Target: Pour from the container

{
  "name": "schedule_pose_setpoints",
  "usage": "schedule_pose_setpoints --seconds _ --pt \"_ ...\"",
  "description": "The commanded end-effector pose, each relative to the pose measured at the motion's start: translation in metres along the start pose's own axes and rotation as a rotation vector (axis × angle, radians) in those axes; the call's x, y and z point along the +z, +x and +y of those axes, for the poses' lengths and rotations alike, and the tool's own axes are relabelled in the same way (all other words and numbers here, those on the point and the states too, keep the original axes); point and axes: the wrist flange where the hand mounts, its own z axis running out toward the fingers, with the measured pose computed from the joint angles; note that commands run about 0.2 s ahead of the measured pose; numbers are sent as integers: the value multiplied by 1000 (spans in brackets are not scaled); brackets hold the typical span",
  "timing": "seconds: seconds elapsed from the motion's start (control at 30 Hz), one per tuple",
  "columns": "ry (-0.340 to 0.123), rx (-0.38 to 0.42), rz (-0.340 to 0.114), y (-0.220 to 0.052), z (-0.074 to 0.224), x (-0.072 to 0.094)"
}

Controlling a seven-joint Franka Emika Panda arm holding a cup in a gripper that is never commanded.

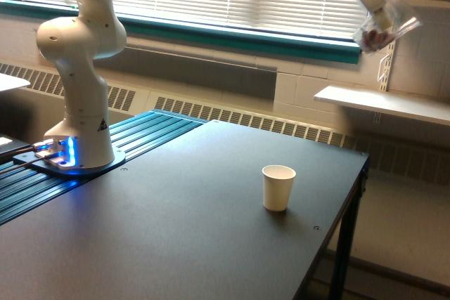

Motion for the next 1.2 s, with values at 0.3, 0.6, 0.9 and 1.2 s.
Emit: schedule_pose_setpoints --seconds 0.3,0.6,0.9,1.2 --pt "-130 -79 -148 -39 42 -23" --pt "-179 38 -220 -54 83 -24" --pt "-232 120 -313 -57 116 -8" --pt "-289 175 -393 -64 139 12"
